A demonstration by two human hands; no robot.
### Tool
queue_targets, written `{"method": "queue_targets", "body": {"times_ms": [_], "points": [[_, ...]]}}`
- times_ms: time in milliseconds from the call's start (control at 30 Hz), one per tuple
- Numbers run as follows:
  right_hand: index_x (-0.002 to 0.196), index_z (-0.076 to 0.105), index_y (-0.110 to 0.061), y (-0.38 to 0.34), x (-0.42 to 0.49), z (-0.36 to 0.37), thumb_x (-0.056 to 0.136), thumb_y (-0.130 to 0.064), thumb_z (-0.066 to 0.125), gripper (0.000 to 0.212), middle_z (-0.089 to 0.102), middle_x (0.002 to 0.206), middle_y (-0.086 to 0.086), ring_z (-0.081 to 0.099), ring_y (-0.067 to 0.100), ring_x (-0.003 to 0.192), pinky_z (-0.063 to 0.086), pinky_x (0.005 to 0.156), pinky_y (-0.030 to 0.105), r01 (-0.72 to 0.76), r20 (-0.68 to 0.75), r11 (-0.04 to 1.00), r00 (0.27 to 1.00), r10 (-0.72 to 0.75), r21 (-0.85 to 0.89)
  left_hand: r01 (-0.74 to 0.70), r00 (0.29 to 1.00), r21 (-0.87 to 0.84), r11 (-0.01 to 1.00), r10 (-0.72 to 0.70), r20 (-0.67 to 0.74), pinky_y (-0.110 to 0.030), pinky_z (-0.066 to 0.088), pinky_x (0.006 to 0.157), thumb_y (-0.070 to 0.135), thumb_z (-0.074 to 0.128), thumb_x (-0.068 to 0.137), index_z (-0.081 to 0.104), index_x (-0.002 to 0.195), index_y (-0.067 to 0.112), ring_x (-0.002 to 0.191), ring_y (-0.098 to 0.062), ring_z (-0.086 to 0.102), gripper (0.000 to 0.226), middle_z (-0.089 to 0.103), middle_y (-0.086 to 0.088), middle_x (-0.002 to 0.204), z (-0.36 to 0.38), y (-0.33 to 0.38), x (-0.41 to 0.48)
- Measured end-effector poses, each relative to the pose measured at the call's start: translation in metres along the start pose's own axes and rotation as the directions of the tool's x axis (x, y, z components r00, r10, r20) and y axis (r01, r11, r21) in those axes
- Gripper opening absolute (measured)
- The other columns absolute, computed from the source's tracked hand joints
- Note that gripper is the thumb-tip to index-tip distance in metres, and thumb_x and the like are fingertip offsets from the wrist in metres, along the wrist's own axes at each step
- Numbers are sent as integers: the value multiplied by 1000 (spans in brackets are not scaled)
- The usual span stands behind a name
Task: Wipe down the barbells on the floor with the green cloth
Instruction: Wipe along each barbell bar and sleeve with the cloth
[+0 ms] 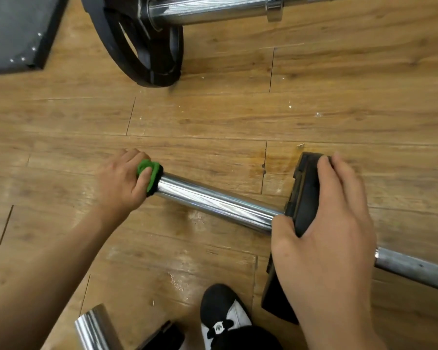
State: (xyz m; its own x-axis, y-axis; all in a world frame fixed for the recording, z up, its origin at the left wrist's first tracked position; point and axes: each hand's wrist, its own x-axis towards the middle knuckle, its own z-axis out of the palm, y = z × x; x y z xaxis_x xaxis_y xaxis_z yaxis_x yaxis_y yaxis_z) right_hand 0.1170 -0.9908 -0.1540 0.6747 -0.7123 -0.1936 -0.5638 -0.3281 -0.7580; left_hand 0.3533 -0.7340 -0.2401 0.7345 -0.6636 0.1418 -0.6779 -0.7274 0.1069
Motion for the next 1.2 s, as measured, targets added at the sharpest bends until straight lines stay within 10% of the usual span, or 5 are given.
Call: {"method": "queue_targets", "body": {"times_ms": [233, 567, 767, 1000, 1200], "points": [[155, 43, -10, -2, -4, 1, 75, -9, 77, 87, 32, 163, 1, 35, 29, 150, 35, 118, 61, 6, -16, 1000, 1000, -7, -22, -156, 962, -42, 987, 161, 219, -29, 29, 52, 53, 32, 99, 53, 79, 25, 57, -25, 56, 40, 58, 3, 68, 6, 124, 19], [137, 65, -8, -1, 35, -4, 87, -12, 68, 51, 55, 148, 6, 45, 26, 143, 32, 122, 47, 136, -67, 991, 989, -135, 6, -407, 882, 33, 913, 403, -244, -38, 38, 63, 59, 36, 101, 72, 97, 9, 74, -26, 55, 63, 69, -8, 93, 48, 150, 9], [134, 65, -11, 2, 52, -4, 88, -17, 56, 47, 58, 143, 1, 36, 21, 148, 3, 105, -3, 155, -8, 987, 988, -155, 36, -310, 938, -91, 946, 288, -193, -30, 29, 60, 47, 60, 90, 67, 85, 9, 67, -21, 50, 39, 59, -4, 77, 36, 147, 33], [131, 65, -9, 1, 17, -6, 91, -20, 51, 43, 54, 150, 3, 34, 24, 151, 28, 123, 49, 206, 10, 977, 978, -206, -49, -166, 984, -160, 973, 153, -93, -34, 37, 51, 47, 59, 89, 61, 76, 10, 62, -23, 54, 40, 58, -3, 69, -30, 140, 53], [146, 55, -7, -33, 3, -51, 109, -36, 43, 49, 37, 164, 11, 28, 31, 155, 42, 115, 55, 314, 463, 801, 885, -53, -509, 91, 992, -140, 986, -77, 104, -27, 35, 47, 57, 53, 88, 58, 73, 13, 56, -27, 55, 47, 56, -3, 64, -161, 126, 45]]}}
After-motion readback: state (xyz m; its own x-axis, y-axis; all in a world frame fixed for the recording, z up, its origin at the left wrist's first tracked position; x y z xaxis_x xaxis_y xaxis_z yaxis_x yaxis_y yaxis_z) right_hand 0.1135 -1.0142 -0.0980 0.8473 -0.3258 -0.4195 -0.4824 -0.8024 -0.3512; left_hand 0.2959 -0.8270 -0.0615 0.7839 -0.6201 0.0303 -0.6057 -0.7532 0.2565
